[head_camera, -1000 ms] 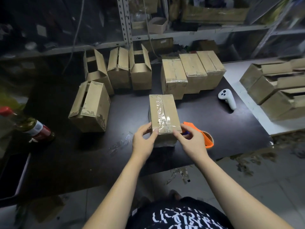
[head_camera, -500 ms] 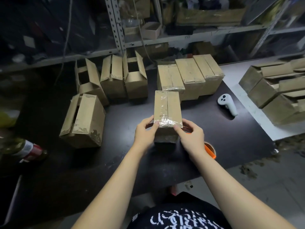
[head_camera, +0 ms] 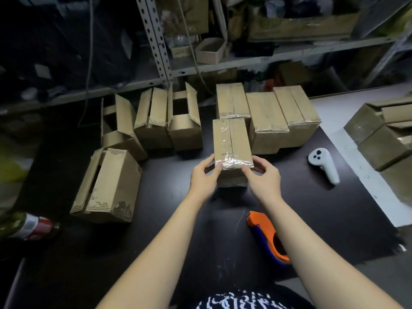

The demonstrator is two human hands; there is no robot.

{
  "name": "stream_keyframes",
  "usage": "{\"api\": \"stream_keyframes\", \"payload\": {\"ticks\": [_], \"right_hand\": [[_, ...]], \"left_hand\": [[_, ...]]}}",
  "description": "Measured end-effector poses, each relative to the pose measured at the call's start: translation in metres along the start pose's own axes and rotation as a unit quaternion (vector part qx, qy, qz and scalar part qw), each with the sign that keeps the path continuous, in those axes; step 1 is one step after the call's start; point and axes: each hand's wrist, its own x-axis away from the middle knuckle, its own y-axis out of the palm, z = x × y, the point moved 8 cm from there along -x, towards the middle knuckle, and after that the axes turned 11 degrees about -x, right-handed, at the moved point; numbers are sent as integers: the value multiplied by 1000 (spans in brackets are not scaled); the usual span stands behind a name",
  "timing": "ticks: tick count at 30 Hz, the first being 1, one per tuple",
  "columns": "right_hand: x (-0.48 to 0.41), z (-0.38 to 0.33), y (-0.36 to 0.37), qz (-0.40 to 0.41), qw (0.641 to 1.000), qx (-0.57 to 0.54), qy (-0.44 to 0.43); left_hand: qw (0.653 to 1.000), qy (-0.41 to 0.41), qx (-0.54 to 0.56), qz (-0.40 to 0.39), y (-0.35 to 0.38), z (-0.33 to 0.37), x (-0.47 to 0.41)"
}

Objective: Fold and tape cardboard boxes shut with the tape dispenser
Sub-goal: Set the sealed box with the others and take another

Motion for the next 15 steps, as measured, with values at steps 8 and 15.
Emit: {"api": "stream_keyframes", "payload": {"ticks": [8,15], "right_hand": [[-28,-29,19,-31,989,140,-47],[-30,-62,93,-144,935,258,-196]], "left_hand": [[998,-22,-62,6,-10,15,-20],[963,-16,-227,141,-107,30,-27]]}}
